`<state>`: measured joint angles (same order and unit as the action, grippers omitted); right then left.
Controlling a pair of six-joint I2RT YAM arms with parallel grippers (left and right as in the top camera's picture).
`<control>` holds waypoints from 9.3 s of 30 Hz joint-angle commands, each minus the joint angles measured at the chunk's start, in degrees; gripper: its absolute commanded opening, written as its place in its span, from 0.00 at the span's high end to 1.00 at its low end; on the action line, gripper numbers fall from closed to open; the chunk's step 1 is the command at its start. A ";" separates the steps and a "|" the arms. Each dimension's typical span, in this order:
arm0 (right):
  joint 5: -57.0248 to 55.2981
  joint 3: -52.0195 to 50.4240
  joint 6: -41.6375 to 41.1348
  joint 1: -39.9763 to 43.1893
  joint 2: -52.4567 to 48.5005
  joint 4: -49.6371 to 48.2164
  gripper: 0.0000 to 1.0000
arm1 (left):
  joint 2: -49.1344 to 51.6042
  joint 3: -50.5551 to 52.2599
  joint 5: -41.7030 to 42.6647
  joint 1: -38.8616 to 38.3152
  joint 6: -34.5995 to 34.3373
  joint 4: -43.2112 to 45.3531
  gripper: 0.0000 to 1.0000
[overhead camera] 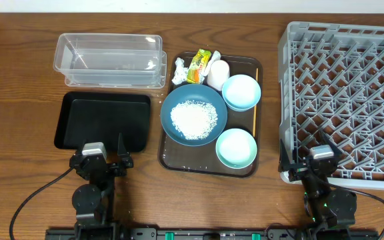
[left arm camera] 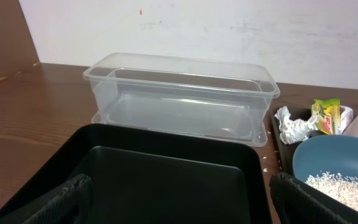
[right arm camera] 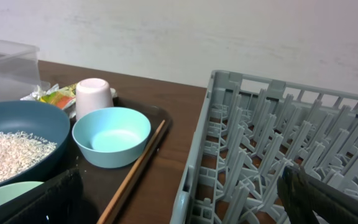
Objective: Sort waste into correct bins and load items into the dishwasher rack
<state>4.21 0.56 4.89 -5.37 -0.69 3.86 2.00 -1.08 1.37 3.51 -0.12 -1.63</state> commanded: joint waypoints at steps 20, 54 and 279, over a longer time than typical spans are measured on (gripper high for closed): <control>-0.33 -0.24 0.55 0.37 0.04 0.04 0.01 | 0.15 0.85 -0.90 -0.37 0.52 -2.47 0.07; -0.35 -0.24 0.55 0.37 0.04 0.04 0.01 | 0.15 0.85 4.44 -0.37 -4.02 2.27 0.07; -0.35 -0.24 0.55 0.37 0.04 0.04 0.01 | 89.50 -70.31 76.85 21.73 -8.33 -44.39 0.94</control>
<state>4.05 0.51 4.89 -5.37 -0.73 3.81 92.88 -72.27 68.97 23.16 -13.43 -46.09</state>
